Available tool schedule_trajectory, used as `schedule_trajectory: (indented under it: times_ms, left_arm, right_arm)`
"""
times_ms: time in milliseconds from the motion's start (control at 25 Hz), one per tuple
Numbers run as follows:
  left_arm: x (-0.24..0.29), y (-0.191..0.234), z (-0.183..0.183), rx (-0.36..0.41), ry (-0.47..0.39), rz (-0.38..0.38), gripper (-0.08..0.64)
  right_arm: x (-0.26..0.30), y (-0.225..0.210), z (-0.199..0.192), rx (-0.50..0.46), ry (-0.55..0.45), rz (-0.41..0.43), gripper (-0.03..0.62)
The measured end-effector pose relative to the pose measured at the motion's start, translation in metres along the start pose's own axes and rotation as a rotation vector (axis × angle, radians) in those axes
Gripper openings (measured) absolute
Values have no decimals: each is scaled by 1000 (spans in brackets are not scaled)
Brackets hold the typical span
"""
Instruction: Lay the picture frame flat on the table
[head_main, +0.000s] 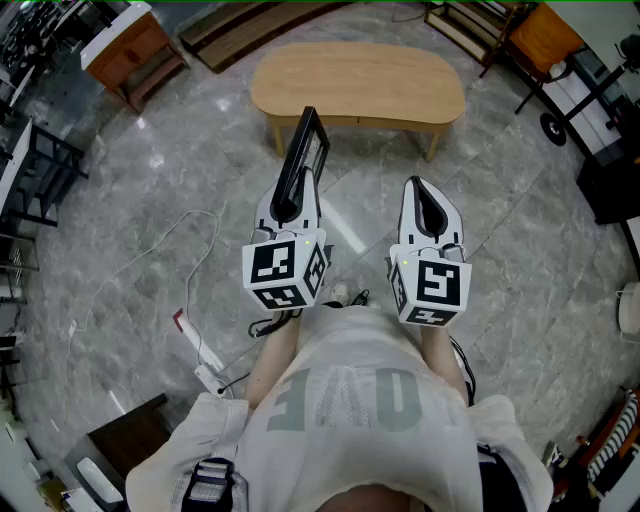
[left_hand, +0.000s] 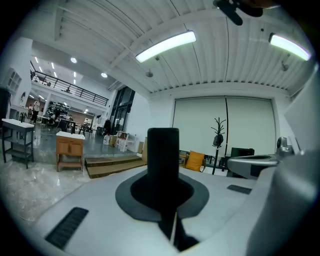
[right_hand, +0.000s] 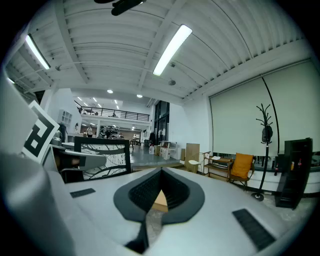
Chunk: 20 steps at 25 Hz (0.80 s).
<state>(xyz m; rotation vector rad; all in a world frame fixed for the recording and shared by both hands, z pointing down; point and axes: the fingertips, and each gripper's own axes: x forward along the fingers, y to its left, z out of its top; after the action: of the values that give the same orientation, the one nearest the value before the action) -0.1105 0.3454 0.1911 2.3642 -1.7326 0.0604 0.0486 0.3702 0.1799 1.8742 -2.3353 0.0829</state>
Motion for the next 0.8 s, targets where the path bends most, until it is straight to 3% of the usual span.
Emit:
schedule_trajectory:
  times_ms: [320,800]
  left_arm:
    - [8,23,7,33,-10,-13,18]
    - [29,53,6,23,-2,-48,18]
  right_arm:
    - [18,19,-2,2,9,-12,6]
    - [31,29,-8,-8,34,-72,6]
